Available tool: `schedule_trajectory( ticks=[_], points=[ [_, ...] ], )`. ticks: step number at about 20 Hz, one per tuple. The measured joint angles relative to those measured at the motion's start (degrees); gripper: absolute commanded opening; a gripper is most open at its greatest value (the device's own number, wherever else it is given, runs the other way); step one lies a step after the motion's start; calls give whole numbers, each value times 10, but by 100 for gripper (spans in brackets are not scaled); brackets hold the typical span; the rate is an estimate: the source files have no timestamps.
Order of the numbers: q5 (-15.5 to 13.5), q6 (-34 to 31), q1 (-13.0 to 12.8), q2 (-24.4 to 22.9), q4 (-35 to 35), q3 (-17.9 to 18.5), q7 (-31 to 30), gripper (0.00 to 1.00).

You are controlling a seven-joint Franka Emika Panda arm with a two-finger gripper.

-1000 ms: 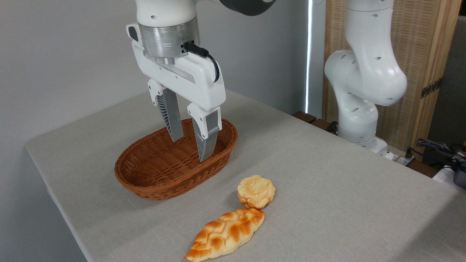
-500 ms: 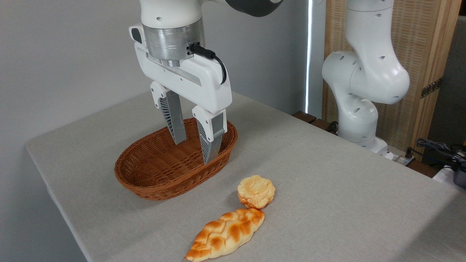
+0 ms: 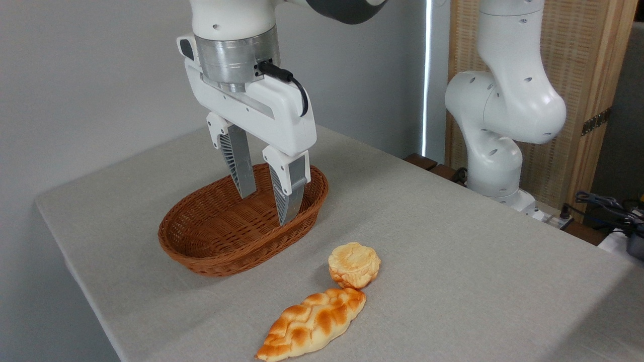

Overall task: Put bread into the basket
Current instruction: 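Move the gripper from the basket over to the round golden bun, then lower the gripper around the round bun and close on it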

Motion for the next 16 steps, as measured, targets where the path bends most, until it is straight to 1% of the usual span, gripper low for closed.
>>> schedule_trajectory(
  ticks=[2, 5, 9, 11, 16],
  points=[
    [2, 0, 0, -1, -12, -1, 0, 100],
    [24, 5, 0, -10, -44, -2, 0, 100],
    [54, 34, 0, -41, -129, -2, 0, 100],
    [64, 53, 0, -53, -173, -2, 0, 100],
    [83, 64, 0, -56, -241, -2, 21, 100]
  ],
)
